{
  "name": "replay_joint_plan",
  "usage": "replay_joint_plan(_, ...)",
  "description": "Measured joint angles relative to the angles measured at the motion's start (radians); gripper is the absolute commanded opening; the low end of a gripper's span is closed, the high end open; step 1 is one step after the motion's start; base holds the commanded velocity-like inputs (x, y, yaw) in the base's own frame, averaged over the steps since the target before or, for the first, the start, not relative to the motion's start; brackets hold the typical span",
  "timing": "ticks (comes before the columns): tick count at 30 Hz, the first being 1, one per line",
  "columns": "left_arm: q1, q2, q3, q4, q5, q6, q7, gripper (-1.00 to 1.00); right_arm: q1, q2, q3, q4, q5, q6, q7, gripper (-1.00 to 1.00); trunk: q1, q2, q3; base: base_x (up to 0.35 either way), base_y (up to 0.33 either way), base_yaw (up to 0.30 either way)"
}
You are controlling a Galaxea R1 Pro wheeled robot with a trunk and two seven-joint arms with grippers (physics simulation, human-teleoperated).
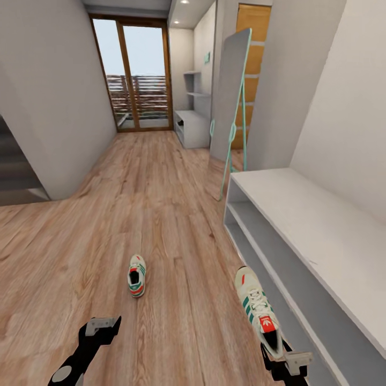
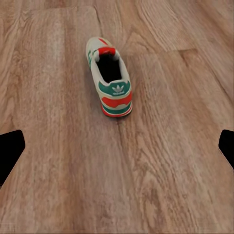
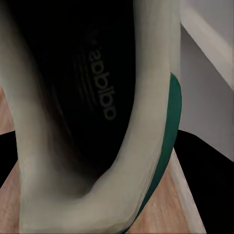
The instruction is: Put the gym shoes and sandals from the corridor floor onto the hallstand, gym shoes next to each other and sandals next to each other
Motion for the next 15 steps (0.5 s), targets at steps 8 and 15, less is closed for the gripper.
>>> replay_joint_plan(8,0.000,0.000,0.000,0.000,0.000,0.000,0.000,1.00,0.000,0.000,0.001,0.000,0.001,0.001,0.001,-1.00,0.000,0.000,0.000,0.339,-0.011,0.006)
replay_joint_plan(15,0.000,0.000,0.000,-0.001,0.000,0.000,0.000,1.00,0.000,0.001,0.001,0.000,0.000,0.001,0.000,-1.00,0.000,0.000,0.000,0.191,0.000,0.205)
